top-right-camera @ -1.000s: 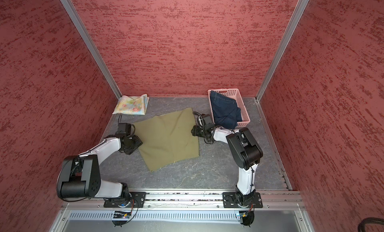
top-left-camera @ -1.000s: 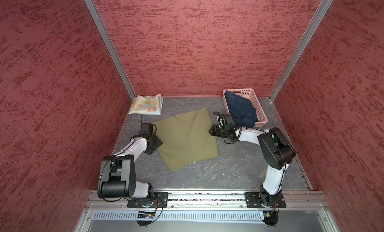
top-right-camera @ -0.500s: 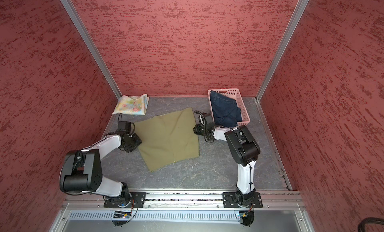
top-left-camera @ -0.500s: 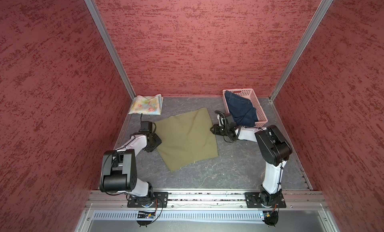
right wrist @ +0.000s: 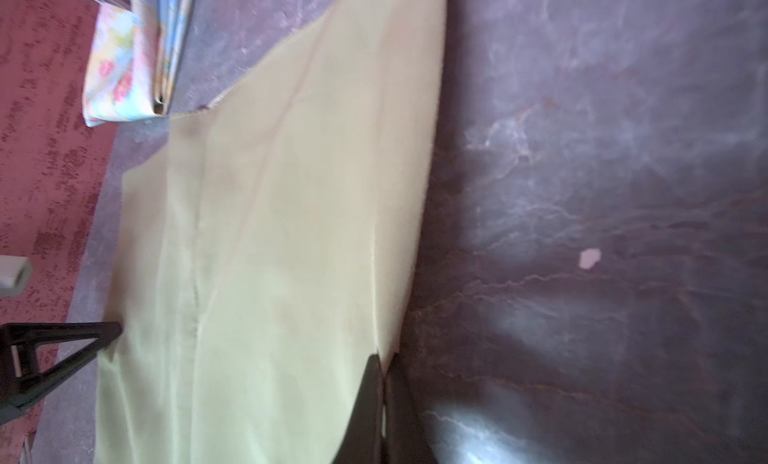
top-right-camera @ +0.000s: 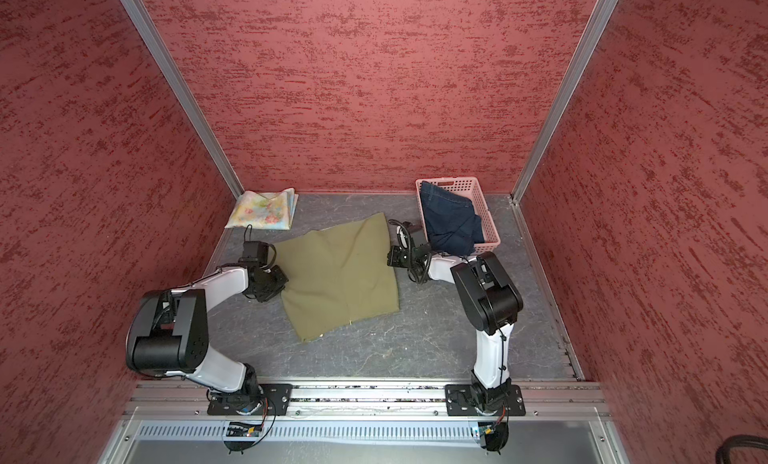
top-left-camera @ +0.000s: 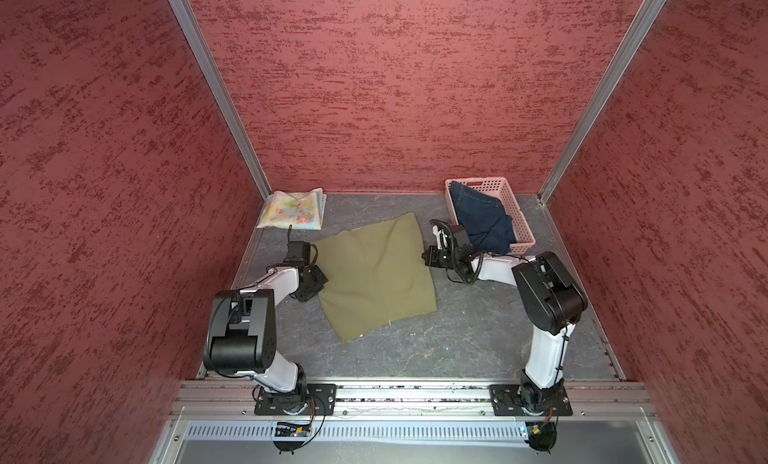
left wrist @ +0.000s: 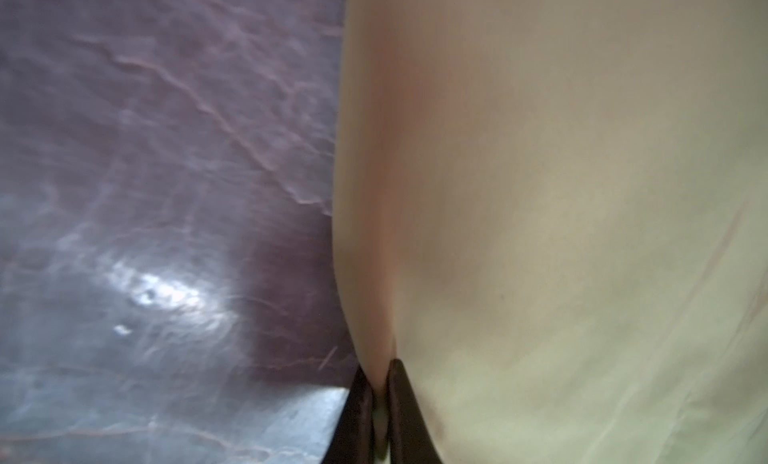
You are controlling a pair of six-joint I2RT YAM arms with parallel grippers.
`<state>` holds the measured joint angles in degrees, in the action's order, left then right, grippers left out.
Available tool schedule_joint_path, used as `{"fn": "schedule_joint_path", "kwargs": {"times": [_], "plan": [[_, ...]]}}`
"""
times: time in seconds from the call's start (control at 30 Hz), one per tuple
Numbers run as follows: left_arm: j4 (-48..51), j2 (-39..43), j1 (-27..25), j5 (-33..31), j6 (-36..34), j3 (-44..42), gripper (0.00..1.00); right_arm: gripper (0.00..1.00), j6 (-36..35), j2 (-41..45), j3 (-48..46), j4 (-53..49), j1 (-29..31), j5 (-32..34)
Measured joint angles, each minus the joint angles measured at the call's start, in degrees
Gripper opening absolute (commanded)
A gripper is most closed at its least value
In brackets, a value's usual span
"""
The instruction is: Fold and stack the skirts
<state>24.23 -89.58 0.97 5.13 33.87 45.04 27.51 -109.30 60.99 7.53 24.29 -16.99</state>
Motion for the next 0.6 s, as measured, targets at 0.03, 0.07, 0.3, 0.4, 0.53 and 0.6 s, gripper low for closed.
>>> {"fn": "schedule_joint_path", "kwargs": {"times": [0.03,0.07,0.3,0.4,0.53,0.6], "plan": [[-0.1,-0.6,-0.7,-0.2,0.0,0.5,0.04,0.00,-0.3,1.0,0.0,-0.4,0.1,0.5],[-0.2,-1.2,-1.3,-0.3,0.0,1.1,0.03,0.00,-0.5,1.8,0.0,-0.6,0.2,0.8],[-1.9,-4.0,-5.0,-0.6,0.4,3.7,0.02,0.00,-1.9,6.8,1.3,-4.9,2.7,4.0],[-2.6,-5.3,-6.8,-0.7,1.2,4.7,0.02,0.00,-2.4,7.1,4.1,-7.9,5.1,5.6],[-4.2,-7.2,-10.0,-0.7,2.2,6.3,0.02,0.00,-2.5,7.1,8.9,-11.8,8.4,6.8],[-5.4,-7.7,-11.5,-0.6,2.8,6.5,0.02,0.00,-2.3,7.1,11.6,-13.6,10.1,7.3]]}}
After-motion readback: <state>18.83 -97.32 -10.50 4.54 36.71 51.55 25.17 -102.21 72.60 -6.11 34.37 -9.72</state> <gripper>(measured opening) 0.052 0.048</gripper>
